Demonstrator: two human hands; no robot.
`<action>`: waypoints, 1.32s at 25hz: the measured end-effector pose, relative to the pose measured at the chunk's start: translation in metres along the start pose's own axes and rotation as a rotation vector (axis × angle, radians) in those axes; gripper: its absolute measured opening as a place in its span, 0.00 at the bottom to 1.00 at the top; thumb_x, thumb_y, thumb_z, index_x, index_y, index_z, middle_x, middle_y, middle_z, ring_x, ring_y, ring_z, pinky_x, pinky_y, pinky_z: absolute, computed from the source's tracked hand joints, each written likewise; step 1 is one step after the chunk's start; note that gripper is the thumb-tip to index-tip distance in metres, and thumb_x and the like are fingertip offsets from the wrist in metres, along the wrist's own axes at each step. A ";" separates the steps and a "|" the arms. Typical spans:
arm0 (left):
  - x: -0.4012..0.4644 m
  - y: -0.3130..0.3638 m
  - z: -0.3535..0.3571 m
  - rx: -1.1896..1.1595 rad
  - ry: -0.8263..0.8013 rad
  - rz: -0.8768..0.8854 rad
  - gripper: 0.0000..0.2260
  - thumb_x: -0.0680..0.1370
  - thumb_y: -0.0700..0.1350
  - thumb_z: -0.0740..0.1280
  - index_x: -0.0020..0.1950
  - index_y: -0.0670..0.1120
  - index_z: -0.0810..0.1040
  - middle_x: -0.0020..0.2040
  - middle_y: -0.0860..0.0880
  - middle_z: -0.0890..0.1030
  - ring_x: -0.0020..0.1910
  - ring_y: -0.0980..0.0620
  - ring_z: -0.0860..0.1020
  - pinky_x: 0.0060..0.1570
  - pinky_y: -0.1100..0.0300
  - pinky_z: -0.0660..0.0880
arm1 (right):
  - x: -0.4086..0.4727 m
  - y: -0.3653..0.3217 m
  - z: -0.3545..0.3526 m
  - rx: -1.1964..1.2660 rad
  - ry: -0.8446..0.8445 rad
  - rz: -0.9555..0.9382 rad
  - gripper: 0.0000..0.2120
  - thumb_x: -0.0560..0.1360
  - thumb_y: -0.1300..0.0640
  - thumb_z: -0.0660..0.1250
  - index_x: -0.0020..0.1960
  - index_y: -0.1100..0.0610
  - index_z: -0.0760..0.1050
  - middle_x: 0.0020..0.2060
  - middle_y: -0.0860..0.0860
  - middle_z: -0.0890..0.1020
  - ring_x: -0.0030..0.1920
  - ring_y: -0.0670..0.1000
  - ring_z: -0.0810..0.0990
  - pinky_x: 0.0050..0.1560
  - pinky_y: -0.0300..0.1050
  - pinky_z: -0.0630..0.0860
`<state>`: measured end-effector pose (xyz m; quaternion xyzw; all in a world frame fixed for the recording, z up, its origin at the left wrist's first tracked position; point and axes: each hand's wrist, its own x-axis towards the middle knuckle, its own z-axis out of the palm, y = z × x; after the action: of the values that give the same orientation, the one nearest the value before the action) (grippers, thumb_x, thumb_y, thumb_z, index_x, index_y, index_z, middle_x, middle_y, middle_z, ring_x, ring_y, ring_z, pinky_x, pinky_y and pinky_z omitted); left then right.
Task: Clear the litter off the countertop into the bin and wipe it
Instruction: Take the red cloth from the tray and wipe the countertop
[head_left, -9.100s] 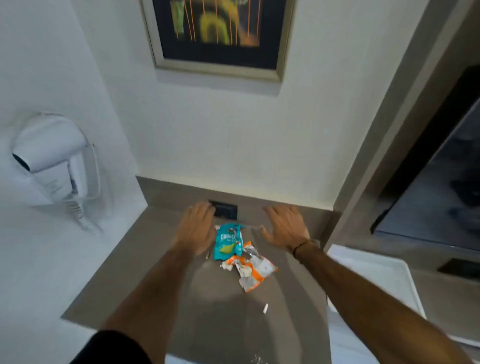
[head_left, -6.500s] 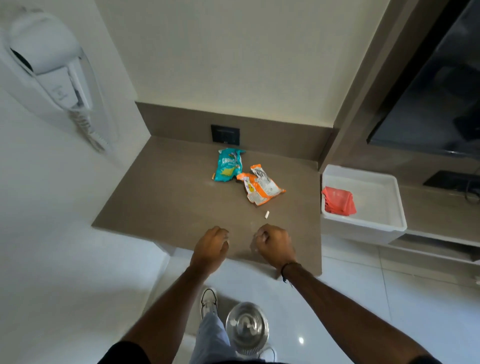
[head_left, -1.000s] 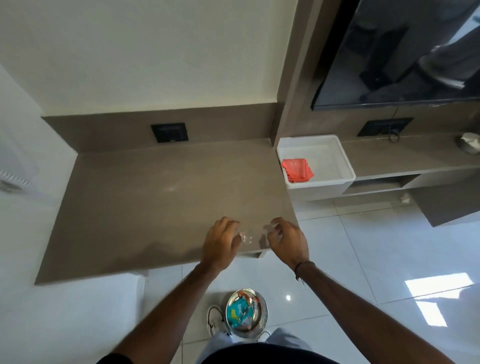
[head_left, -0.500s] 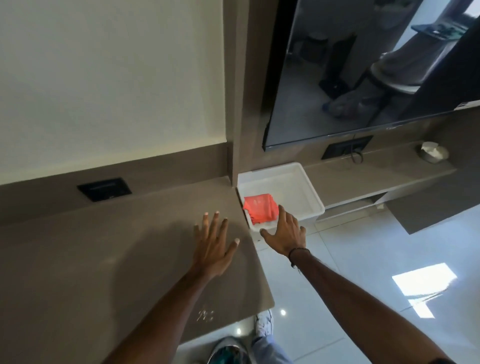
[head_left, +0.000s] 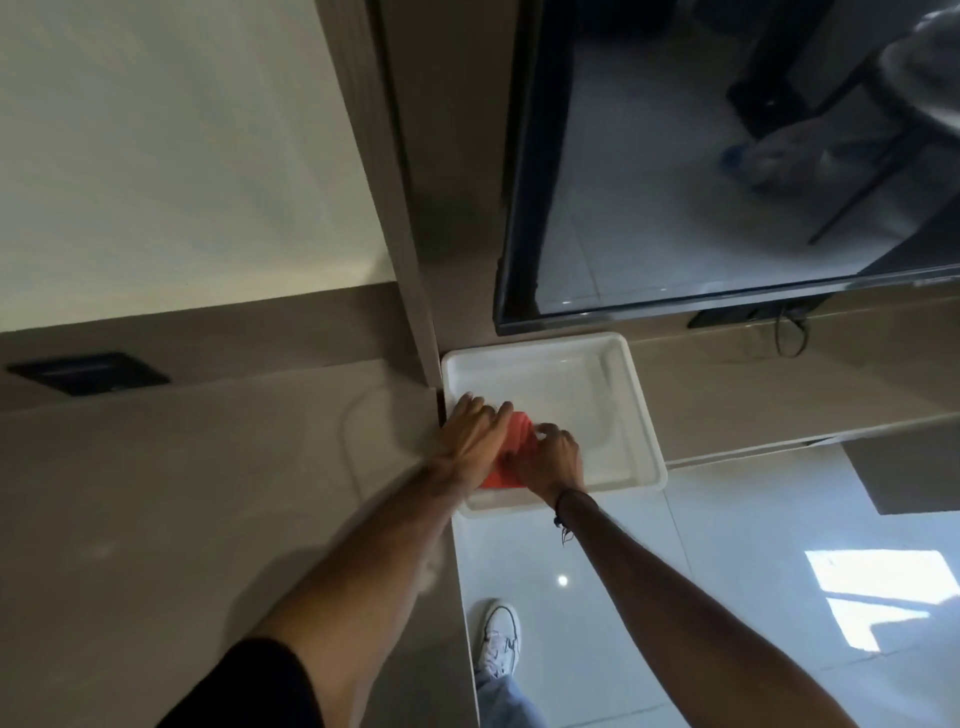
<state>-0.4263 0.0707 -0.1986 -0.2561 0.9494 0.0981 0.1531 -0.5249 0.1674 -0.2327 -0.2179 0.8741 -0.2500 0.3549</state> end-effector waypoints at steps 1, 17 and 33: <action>0.004 0.002 0.001 -0.004 -0.012 -0.007 0.36 0.75 0.45 0.74 0.78 0.40 0.62 0.71 0.39 0.76 0.72 0.39 0.72 0.81 0.46 0.58 | 0.003 0.003 -0.001 0.021 -0.017 0.001 0.28 0.65 0.47 0.75 0.61 0.56 0.76 0.48 0.49 0.80 0.50 0.53 0.80 0.45 0.40 0.75; -0.211 -0.052 0.016 -1.215 0.163 -0.476 0.09 0.63 0.47 0.74 0.41 0.48 0.80 0.39 0.47 0.81 0.40 0.52 0.77 0.44 0.54 0.75 | -0.158 -0.023 0.042 0.537 -0.179 0.045 0.26 0.59 0.52 0.85 0.53 0.57 0.80 0.45 0.56 0.86 0.42 0.54 0.84 0.44 0.52 0.84; -0.406 -0.007 0.136 -0.968 0.138 -0.136 0.09 0.76 0.36 0.66 0.52 0.43 0.83 0.49 0.46 0.86 0.44 0.50 0.84 0.47 0.53 0.84 | -0.371 0.079 0.148 0.110 0.430 -0.169 0.07 0.70 0.50 0.68 0.45 0.49 0.72 0.35 0.45 0.79 0.36 0.47 0.79 0.34 0.34 0.69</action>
<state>-0.0568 0.2858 -0.1877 -0.3652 0.7840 0.5004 -0.0405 -0.1906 0.3945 -0.1818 -0.2125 0.8933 -0.3667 0.1497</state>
